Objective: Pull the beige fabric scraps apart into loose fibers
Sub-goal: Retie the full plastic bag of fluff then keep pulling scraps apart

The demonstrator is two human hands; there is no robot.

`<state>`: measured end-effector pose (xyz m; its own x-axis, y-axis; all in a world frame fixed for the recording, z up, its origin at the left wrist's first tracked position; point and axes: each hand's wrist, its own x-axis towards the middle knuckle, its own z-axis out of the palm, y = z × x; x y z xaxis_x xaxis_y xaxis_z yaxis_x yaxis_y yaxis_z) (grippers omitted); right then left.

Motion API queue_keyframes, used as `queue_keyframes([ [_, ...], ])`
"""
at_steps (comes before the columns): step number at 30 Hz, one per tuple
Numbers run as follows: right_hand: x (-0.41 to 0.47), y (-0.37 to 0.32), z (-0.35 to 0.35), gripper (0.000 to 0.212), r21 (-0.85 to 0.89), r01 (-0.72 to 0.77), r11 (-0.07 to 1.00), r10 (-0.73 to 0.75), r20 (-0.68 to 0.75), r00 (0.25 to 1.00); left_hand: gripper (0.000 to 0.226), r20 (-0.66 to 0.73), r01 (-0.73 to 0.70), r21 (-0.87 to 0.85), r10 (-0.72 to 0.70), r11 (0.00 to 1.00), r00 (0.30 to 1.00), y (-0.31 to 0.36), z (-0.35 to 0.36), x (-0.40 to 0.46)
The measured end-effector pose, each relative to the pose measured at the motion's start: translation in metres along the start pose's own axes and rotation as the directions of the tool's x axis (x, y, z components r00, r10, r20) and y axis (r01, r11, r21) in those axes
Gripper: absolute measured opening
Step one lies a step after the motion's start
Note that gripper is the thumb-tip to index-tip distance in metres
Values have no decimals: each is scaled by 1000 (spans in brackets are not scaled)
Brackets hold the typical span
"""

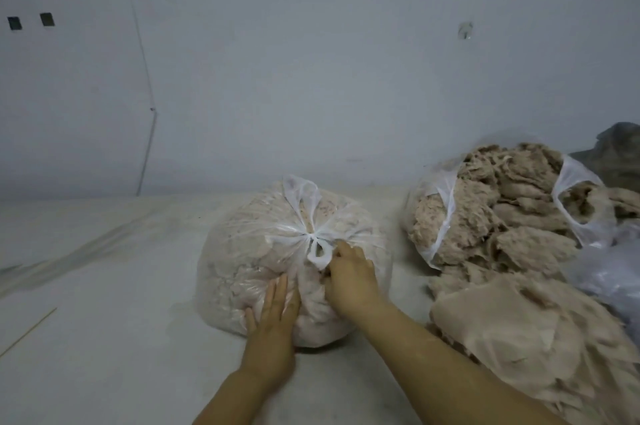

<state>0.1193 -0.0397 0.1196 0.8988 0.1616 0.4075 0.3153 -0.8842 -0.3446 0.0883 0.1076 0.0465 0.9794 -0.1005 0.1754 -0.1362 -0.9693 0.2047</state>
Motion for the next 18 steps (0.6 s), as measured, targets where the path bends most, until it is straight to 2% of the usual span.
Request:
queue_keyframes([
  [2, -1, 4, 2, 31, -35, 49, 998, -48, 8, 999, 87, -13, 2, -25, -2, 1000, 1000, -7, -5, 15],
  [7, -18, 0, 2, 9, 326, 153, 933, -129, -93, 987, 101, 77, 40, -103, -32, 994, 997, -13, -8, 36],
  [9, -32, -1, 1, 14, 394, 193, 899, -158, -118, 980, 113, 113, 45, -150, -28, 988, 993, -8, -10, 33],
  [11, -48, 5, 7, 11, 403, 227, 887, -185, -143, 972, 123, 107, 5, -299, 28, 954, 994, -2, -17, 25],
  [12, -56, 10, 11, 9, 393, 242, 887, -196, -153, 969, 125, 53, -27, -426, 55, 904, 997, 0, -23, 19],
  [14, -67, 18, 15, 10, 377, 257, 890, -199, -187, 962, 117, -122, -131, -624, 69, 770, 990, 4, -35, 7],
  [15, -71, 19, 15, 10, 373, 269, 888, -201, -212, 956, 105, -230, -225, -628, 99, 745, 968, 6, -37, 1],
  [16, -75, 18, 15, 11, 369, 289, 883, -213, -234, 949, 90, -305, -309, -582, 150, 752, 940, 10, -39, -3],
  [18, -82, 14, 17, 12, 362, 321, 875, -240, -251, 938, 64, -307, -355, -492, 223, 795, 925, 20, -41, -3],
])
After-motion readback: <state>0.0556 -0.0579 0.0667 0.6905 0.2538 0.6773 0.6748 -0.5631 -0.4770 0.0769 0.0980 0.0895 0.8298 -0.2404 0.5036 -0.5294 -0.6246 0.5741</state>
